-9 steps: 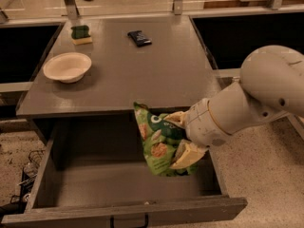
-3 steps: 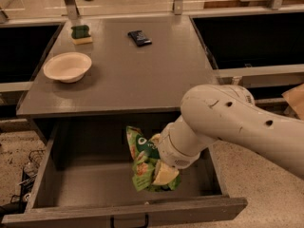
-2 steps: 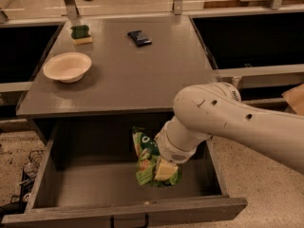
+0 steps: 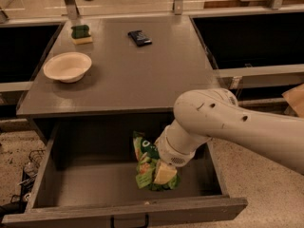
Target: Place green rice chip bag into top drawer
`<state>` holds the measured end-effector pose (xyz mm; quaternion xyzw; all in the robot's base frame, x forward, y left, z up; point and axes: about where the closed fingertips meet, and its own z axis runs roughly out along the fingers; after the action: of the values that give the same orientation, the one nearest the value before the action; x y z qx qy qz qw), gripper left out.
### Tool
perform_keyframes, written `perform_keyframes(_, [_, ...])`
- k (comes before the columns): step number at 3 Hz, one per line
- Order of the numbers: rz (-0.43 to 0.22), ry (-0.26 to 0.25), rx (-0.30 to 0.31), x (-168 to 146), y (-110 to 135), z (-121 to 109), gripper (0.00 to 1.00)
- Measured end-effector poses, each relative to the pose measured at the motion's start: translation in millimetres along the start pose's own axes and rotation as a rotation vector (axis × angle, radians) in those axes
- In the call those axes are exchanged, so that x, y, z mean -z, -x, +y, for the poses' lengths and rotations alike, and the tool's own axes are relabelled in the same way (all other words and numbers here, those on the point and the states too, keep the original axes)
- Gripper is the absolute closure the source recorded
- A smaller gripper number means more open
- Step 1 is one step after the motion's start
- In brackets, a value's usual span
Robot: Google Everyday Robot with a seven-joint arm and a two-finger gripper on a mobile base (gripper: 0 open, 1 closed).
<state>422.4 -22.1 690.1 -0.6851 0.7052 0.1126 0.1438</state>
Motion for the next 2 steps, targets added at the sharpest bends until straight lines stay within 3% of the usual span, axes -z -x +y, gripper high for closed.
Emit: perform_keyframes(2, [0.019, 0.029, -0.033, -23.5, -6.1, 2.0, 1.00])
